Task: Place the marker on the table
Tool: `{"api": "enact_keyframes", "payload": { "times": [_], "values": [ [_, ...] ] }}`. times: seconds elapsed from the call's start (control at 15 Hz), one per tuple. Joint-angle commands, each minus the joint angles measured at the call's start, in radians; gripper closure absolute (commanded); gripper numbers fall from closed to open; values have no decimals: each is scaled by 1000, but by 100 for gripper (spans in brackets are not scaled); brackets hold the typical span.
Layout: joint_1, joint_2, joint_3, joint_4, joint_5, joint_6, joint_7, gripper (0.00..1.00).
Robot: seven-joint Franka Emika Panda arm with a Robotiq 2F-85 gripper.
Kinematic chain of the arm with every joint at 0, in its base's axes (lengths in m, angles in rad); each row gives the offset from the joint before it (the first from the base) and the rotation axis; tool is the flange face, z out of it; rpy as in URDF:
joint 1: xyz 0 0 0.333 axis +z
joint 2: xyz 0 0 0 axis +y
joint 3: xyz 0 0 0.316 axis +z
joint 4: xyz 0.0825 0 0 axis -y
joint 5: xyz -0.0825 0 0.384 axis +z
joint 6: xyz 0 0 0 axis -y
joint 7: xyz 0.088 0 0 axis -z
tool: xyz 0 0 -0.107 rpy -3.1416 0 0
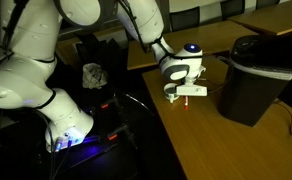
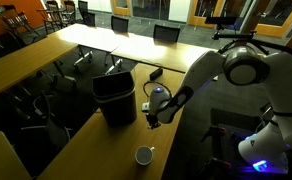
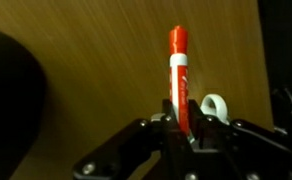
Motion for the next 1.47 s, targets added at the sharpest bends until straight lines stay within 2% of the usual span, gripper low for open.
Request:
{"api": "enact_keyframes", "payload": {
  "times": [0.0, 0.07, 0.2, 0.33, 0.53, 0.8, 1.0, 1.4],
  "values": [
    [93, 61, -97, 37, -90, 29, 101, 95],
    [113, 81, -117, 45, -117, 29, 127, 95],
    [153, 111, -149, 58, -161, 38, 187, 54],
    [195, 128, -186, 71, -212, 53, 249, 50],
    [232, 112, -217, 66, -294, 67, 304, 28],
    [205, 41, -169, 30, -363, 71, 286, 1],
    [164, -28, -97, -5, -373, 40, 244, 0],
    [134, -144, -34, -89, -351, -23, 198, 0]
  ]
}}
